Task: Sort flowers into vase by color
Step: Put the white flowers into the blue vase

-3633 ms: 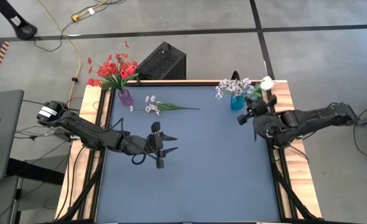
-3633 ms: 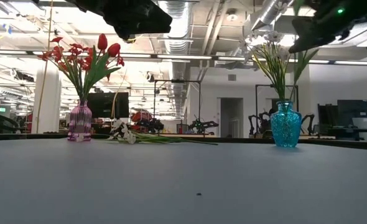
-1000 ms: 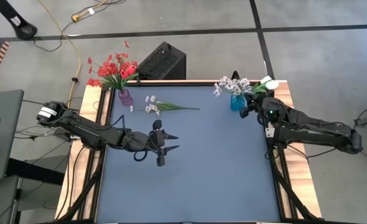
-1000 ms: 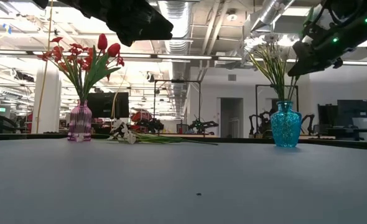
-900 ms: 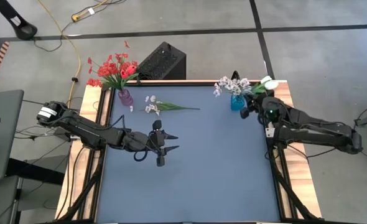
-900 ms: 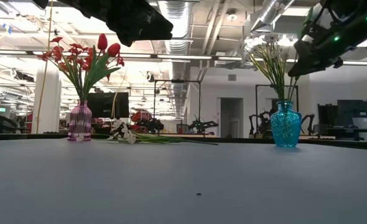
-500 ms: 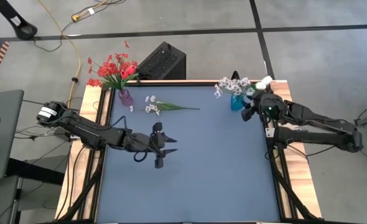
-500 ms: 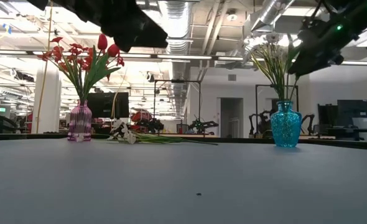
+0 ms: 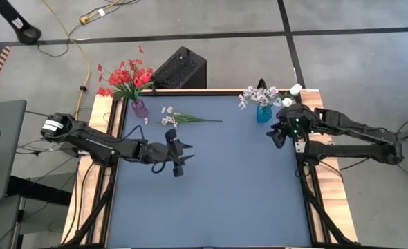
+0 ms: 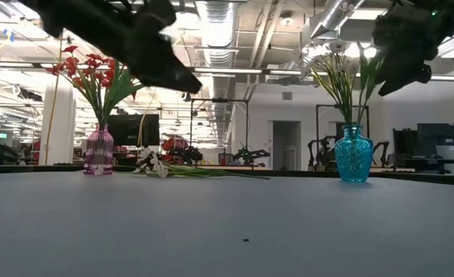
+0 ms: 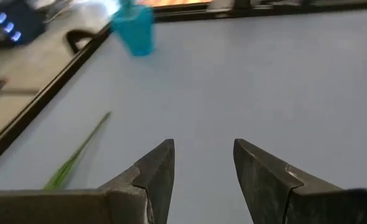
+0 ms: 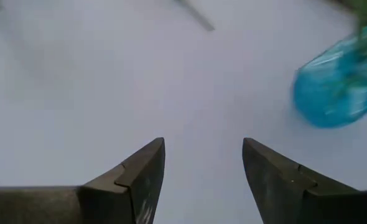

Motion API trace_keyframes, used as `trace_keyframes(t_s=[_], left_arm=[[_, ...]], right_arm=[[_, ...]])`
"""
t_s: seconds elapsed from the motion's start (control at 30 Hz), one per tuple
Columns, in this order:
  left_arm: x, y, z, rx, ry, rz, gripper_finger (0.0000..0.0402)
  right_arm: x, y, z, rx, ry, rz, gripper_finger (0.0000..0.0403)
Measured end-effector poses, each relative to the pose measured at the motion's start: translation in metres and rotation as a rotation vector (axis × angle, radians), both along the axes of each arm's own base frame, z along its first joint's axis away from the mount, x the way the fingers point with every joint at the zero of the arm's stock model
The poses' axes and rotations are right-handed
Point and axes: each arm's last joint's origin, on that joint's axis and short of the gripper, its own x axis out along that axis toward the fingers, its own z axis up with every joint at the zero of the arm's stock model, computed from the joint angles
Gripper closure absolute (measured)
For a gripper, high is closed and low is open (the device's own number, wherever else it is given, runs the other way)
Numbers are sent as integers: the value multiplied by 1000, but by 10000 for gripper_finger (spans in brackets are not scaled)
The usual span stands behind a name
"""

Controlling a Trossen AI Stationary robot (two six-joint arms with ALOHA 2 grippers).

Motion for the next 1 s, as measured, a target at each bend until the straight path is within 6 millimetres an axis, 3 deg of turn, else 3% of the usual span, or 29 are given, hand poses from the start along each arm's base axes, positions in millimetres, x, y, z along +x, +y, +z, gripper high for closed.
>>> trace_keyframes(t_s=[0.17, 0.4, 0.6, 0.77, 1.0], left_arm=[[18, 38, -9, -153, 2, 55, 246], [59, 101, -36, -64, 279, 140, 246], [87, 147, -35, 19, 488, 103, 246], [95, 170, -31, 95, 659, 63, 246], [80, 207, -29, -65, 619, 61, 246]], right_arm=[[3, 11, 0, 80, -16, 79, 161], [6, 34, -2, 76, -12, 197, 161], [6, 55, -2, -3, -13, 280, 169], [5, 68, -2, -80, -23, 287, 177], [10, 85, -7, -154, 7, 353, 180]])
